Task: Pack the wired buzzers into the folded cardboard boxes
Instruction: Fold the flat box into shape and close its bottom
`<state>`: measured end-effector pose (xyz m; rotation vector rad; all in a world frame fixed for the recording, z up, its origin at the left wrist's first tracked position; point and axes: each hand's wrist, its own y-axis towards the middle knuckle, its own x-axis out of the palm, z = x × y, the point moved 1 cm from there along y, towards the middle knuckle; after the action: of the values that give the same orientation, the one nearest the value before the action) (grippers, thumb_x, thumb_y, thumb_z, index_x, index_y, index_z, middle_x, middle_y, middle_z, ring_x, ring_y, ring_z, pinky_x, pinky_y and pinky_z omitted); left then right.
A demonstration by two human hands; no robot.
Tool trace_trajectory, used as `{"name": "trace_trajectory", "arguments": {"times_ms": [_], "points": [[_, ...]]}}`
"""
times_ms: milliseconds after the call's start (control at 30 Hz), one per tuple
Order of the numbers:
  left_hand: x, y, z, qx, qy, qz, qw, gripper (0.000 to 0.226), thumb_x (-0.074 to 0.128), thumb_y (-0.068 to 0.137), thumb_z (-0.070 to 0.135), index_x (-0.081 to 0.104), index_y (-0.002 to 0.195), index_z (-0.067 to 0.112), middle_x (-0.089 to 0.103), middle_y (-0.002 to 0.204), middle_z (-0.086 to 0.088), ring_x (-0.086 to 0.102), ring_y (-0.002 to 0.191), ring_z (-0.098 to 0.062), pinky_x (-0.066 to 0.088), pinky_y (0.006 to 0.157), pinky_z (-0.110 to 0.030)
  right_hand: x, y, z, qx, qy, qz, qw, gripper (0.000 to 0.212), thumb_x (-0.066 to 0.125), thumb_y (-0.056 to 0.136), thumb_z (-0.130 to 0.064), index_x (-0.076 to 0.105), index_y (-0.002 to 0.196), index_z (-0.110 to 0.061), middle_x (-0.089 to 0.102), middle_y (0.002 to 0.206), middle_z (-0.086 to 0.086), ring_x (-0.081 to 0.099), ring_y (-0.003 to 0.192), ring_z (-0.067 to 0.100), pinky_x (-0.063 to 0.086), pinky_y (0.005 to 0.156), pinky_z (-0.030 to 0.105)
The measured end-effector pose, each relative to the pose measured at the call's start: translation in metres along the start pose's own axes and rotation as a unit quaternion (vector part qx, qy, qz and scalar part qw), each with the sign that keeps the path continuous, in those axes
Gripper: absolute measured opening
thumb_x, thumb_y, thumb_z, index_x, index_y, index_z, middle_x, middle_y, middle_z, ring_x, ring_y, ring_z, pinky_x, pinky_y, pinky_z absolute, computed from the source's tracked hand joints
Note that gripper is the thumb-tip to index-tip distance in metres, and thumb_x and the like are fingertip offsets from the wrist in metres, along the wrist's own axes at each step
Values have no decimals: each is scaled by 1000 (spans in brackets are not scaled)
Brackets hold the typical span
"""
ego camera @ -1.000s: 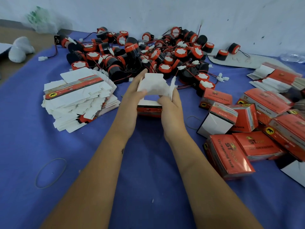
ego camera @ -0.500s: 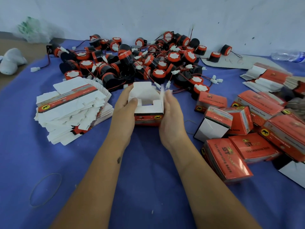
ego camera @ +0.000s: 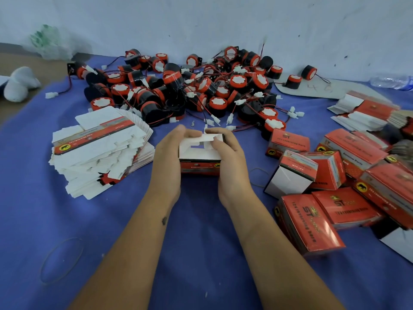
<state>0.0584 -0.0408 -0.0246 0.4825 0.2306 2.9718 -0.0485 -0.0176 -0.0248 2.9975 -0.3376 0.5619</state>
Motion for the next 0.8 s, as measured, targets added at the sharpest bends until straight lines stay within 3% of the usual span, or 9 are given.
{"name": "trace_trajectory", "arguments": {"times_ms": [100, 233, 333, 467, 633, 733, 800], "points": [[2, -1, -3, 15, 32, -11, 999, 20, 57, 85, 24, 73, 79, 34, 70, 89, 9, 65, 80, -6, 52, 63, -21, -1, 0, 2, -15, 8, -3, 1000, 21, 46, 94, -16, 66, 92, -23, 66, 100, 10, 62, 85, 23, 54, 65, 33], [-2, 1, -6, 17, 39, -22, 999, 35, 54, 95, 5, 65, 108, 36, 71, 93, 14, 66, 84, -4, 52, 67, -20, -7, 1, 1, 6, 53, -21, 998, 27, 48, 95, -36, 68, 100, -18, 71, 98, 8, 67, 86, 21, 56, 71, 34], [-6, 4, -5, 12, 24, -23, 999, 37, 56, 92, 6, 66, 109, 37, 72, 101, 9, 67, 92, -9, 54, 73, -25, -8, 2, -1, -3, -34, -31, 999, 15, 56, 89, -16, 66, 99, -21, 68, 99, 6, 64, 85, 19, 55, 71, 35], [-6, 5, -5, -20, 24, -32, 999, 46, 57, 76, 14, 67, 113, 39, 70, 112, 1, 67, 96, -15, 55, 75, -27, -10, 3, -7, -23, -77, -19, 997, 20, 58, 89, -5, 67, 92, -23, 69, 95, 2, 65, 78, 11, 54, 63, 26], [-4, 6, -6, 31, 64, -19, 997, 70, 58, 70, 4, 50, 125, 47, 65, 104, -1, 65, 93, -13, 53, 72, -22, -9, 1, -7, -81, -176, 19, 981, 20, 60, 89, -5, 66, 96, -23, 69, 96, -2, 64, 77, 1, 52, 62, 19], [-4, 5, -5, 33, 72, -12, 997, 65, 57, 71, 6, 55, 122, 45, 66, 102, 1, 65, 93, -12, 52, 72, -21, -6, -1, -4, -101, -207, 29, 973, 16, 59, 89, -13, 64, 93, -28, 69, 88, -6, 64, 78, 6, 55, 65, 25], [-4, 5, -4, -3, 47, -11, 999, 54, 52, 72, 14, 62, 119, 40, 69, 105, 3, 65, 95, -14, 53, 75, -28, -5, -4, -1, -99, -195, 12, 976, 10, 55, 90, -22, 63, 90, -26, 68, 84, -7, 63, 79, 15, 54, 70, 32]]}}
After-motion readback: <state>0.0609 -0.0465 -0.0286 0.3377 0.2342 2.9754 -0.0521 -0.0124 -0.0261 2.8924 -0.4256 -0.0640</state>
